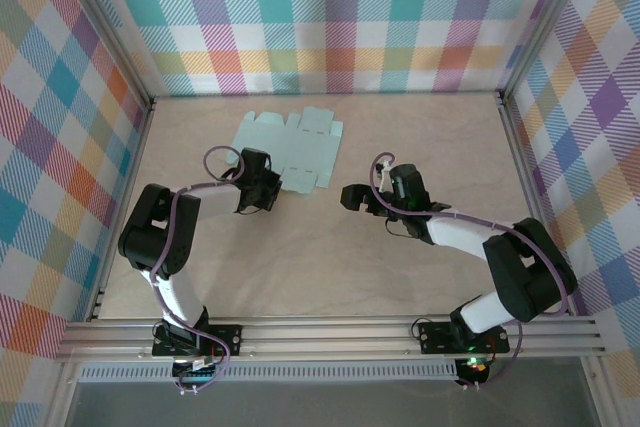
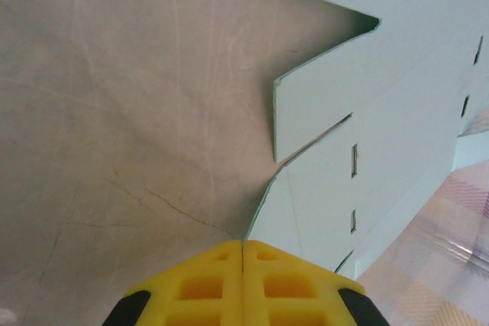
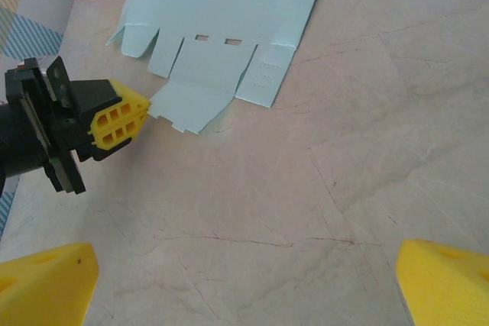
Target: Fold the paper box
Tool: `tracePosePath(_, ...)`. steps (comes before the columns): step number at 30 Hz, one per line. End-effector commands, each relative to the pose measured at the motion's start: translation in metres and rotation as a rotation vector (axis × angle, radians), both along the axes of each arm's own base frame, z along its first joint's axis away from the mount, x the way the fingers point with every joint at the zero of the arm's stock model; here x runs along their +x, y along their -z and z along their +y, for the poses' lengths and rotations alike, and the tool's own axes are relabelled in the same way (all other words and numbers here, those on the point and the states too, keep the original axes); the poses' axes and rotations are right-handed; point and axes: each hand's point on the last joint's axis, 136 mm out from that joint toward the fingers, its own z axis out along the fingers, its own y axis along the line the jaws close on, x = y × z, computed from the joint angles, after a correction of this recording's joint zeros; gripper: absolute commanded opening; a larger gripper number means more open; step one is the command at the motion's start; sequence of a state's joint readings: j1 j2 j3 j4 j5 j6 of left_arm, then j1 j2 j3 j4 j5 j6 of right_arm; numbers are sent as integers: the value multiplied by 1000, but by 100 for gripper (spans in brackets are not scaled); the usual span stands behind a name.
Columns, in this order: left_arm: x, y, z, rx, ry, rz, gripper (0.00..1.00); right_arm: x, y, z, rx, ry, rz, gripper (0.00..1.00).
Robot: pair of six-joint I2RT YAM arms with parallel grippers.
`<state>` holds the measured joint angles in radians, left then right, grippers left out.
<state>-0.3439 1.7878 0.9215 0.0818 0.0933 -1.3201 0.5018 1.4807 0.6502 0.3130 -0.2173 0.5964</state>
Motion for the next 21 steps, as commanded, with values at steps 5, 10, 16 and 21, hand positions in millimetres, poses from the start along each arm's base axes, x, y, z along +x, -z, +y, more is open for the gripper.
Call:
tracePosePath(5, -9, -13, 2, 31, 28, -13, 0, 7, -16, 5, 33, 9, -27, 100)
tracePosePath(10, -34, -24, 6, 48, 66, -20, 0, 8, -20, 5, 44, 22, -32, 100)
tracePosePath(16, -84, -29, 9, 70, 124, 14, 0, 12, -19, 1, 49, 72, -6, 100)
tracePosePath(21, -120, -33, -8, -7, 94, 38, 0, 18, -16, -2, 85, 147, 46, 100)
